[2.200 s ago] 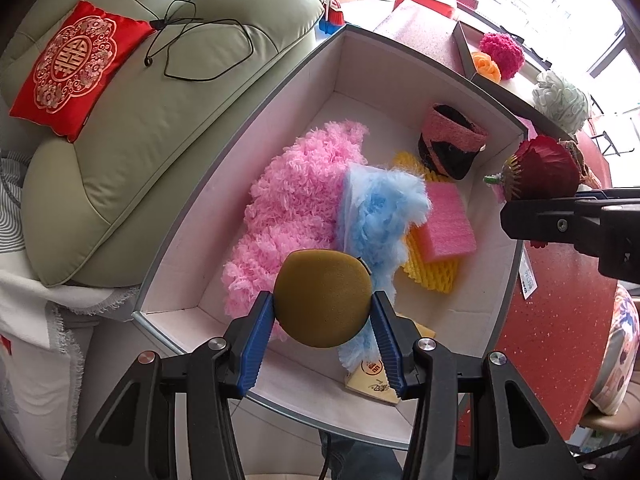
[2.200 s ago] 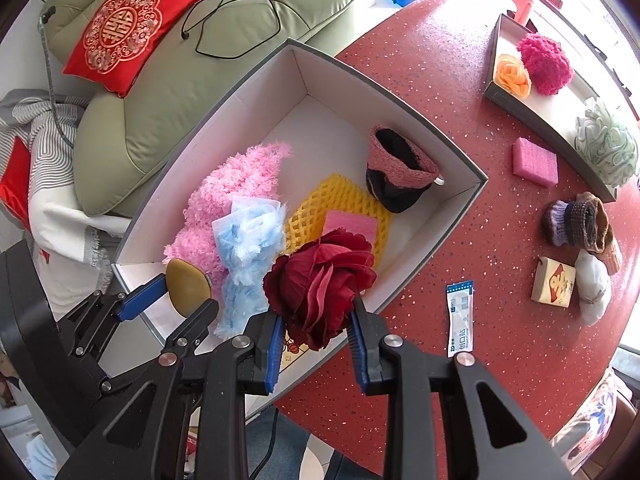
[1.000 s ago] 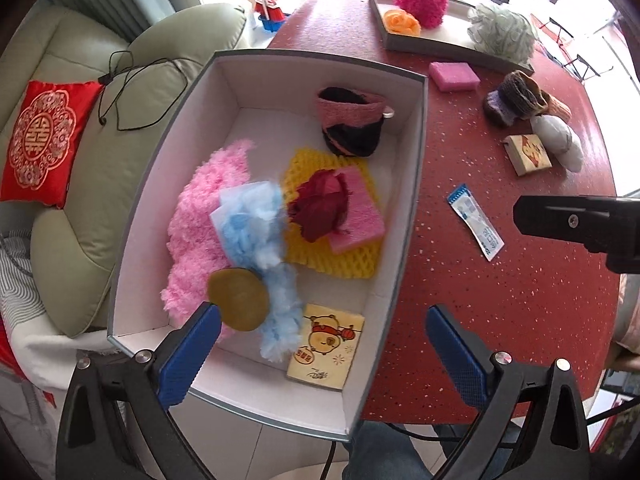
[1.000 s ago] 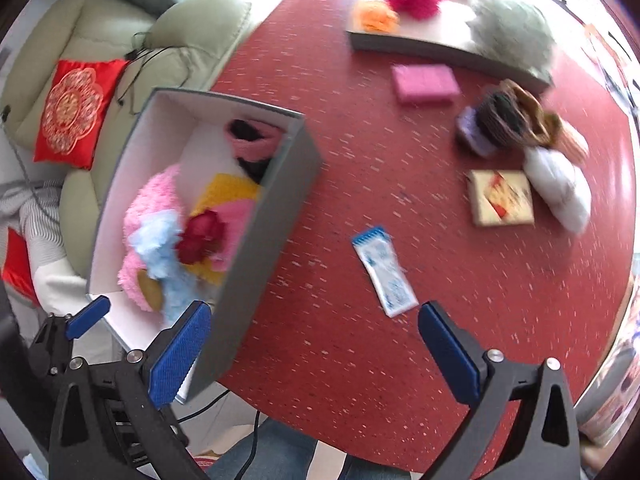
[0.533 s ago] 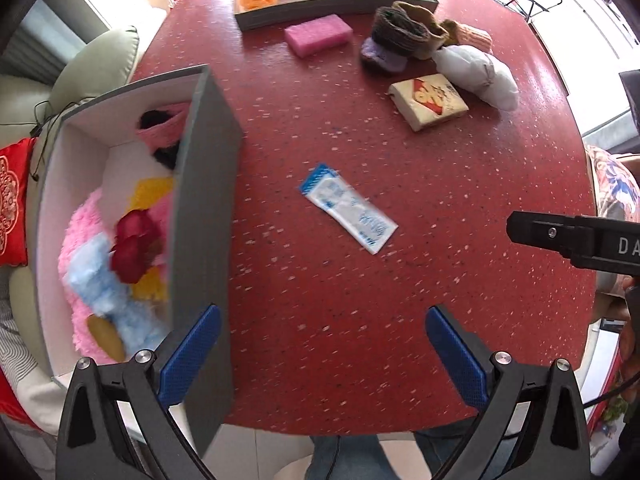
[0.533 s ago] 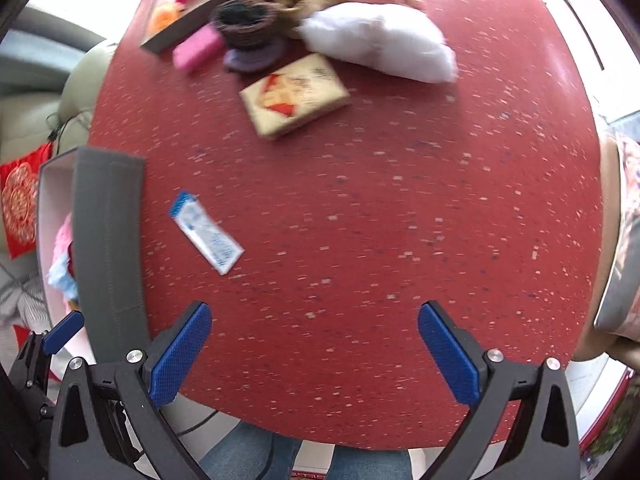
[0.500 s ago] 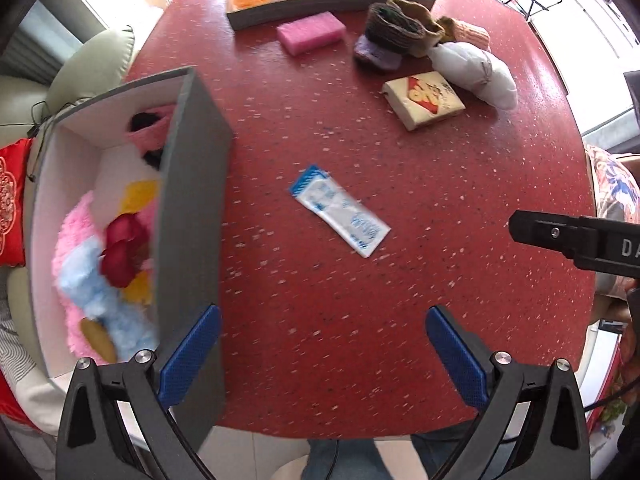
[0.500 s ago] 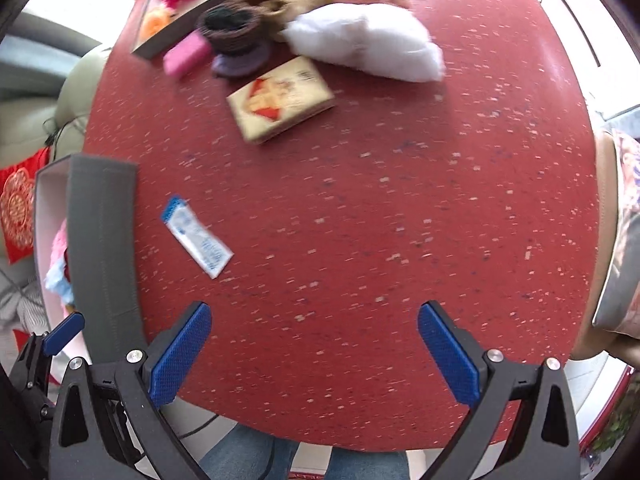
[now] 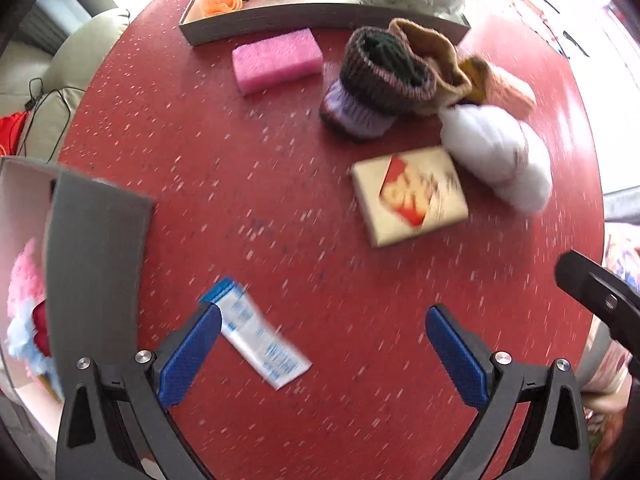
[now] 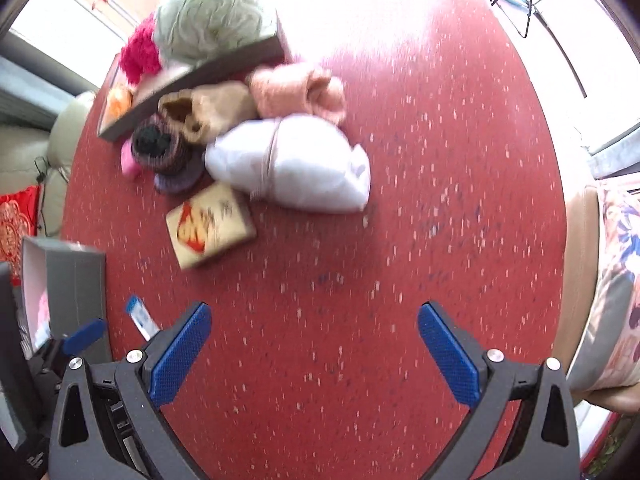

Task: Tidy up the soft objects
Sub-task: 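Grasp the tissue pack with the left tool while the right tool grasps the pink knitted hat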

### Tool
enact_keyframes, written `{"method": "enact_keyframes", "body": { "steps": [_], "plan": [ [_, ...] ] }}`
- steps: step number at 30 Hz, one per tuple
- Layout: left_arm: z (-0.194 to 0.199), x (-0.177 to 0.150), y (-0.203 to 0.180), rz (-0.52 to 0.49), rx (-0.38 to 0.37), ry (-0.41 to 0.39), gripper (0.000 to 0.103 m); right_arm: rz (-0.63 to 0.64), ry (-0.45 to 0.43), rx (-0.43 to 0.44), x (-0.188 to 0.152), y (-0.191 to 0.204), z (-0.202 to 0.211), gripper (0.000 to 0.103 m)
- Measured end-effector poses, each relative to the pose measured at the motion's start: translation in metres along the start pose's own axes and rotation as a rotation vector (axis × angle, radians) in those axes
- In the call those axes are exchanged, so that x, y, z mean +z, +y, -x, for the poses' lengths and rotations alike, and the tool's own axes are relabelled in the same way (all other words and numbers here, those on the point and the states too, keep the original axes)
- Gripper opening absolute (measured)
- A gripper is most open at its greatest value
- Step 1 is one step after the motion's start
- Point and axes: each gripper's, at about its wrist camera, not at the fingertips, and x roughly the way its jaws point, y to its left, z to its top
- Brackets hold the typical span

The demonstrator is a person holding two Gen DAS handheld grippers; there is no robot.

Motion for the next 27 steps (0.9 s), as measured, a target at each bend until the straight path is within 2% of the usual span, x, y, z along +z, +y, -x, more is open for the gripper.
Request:
{"method": "enact_keyframes", "body": {
  "steps": [5,14,18,21,27],
  "plan": [
    [-0.016,0.037,-0.023,0.072,-0.007,-0.010,0.103,-0.050,-0.082,0.056,0.035,-0.017,0.008,0.103],
    [-0.052,0.070,-0.047,0.169,0.039,0.014,0.103,-0.119,-0.118,0.115,0.064,-0.059,0.015,0.103],
    [-0.050,0.074,-0.032,0.185,0.065,-0.012,0.103,-0.110,-0.114,0.124,0.072,-0.058,0.008,0.103],
    [-0.049,0.073,-0.017,0.202,0.034,-0.005,0.103,-0.082,-0.104,0.131,0.083,-0.048,0.000,0.103],
    [-0.048,0.078,-0.014,0.192,0.040,-0.011,0.103,-0.033,-0.113,0.144,0.118,-0.023,-0.016,0.103]
  ]
}}
